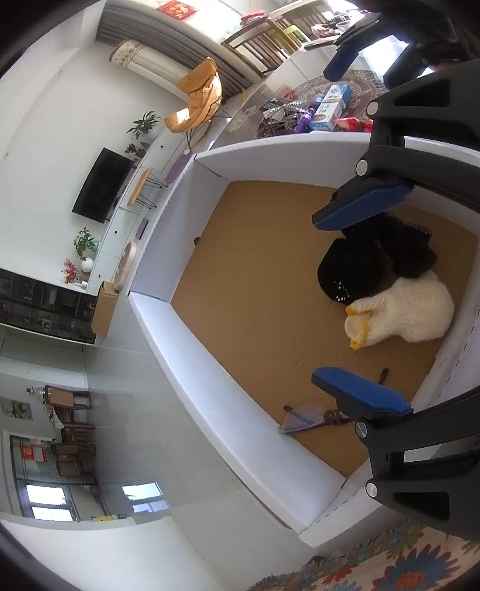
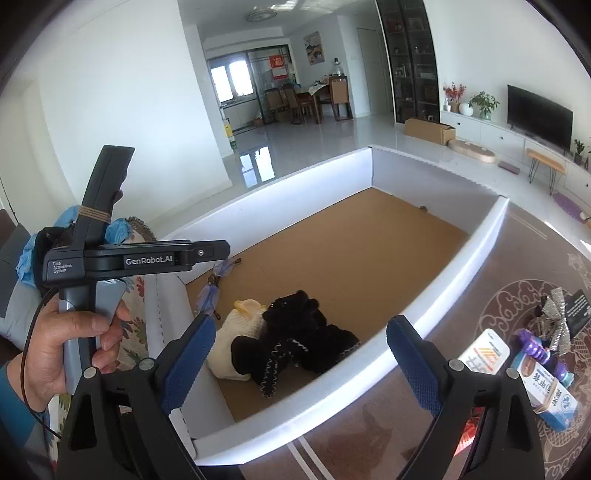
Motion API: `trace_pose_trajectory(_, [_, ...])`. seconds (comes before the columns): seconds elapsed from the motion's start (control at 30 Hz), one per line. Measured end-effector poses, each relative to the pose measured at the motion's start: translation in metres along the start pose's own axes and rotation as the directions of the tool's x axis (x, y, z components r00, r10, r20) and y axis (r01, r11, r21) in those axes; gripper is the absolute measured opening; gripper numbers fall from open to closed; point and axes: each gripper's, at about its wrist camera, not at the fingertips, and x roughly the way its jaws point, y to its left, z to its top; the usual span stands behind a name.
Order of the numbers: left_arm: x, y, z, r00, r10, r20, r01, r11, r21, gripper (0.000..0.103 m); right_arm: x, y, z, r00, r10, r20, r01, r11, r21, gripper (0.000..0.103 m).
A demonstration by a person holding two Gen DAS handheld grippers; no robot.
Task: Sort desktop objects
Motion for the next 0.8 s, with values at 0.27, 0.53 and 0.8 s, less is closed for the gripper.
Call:
trace_pose_trajectory(0.27, [-0.011, -0.167, -0.063, 0.949, -0.307, -0.079, 0.316, 0.912, 0.261, 0.088, -0.063, -0.146, -0.129, 0.926, -0.331, -0.179, 0.359, 0.920, 0.156, 0.101])
trace_pose_trajectory(0.53, [0.037, -0.254, -0.142, 0.937, -0.286, -0.201, 0.345, 0.849, 0.400, 0.089, -0.136, -0.202, -0.211, 0.852, -0.450, -0.269, 0.519, 0.797, 0.310, 0.101])
trace_pose_trajectory(0.8, [0.048, -0.237, -0.150, 0.942, -0.287, -0.174, 0.330, 0.887, 0.323, 0.089, -0.124, -0.194, -0.214, 0.824, -0.490, -0.284, 0.559, 0.785, 0.268, 0.103])
